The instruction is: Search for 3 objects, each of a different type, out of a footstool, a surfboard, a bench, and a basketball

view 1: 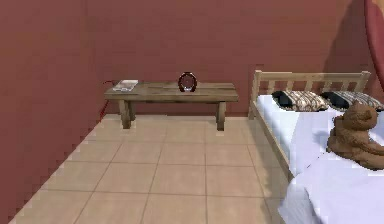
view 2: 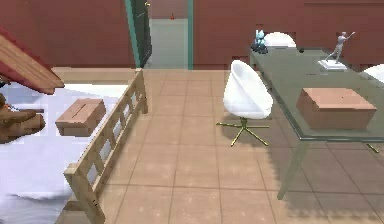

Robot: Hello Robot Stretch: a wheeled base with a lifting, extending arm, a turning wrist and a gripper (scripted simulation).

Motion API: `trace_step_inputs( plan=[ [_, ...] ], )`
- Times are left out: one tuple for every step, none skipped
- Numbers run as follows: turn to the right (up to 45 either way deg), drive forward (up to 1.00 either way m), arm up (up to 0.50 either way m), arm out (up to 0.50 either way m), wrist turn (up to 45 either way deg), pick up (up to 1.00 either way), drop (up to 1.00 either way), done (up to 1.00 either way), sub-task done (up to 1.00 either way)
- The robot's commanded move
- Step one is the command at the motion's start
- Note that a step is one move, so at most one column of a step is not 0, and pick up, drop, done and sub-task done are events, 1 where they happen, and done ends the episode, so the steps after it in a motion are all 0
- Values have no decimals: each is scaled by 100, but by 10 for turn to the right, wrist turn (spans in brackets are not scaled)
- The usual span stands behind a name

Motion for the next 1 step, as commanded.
trace_step_inputs(
  plan=[
    [30,0,0,0,0,0,0,0,0]
  ],
)
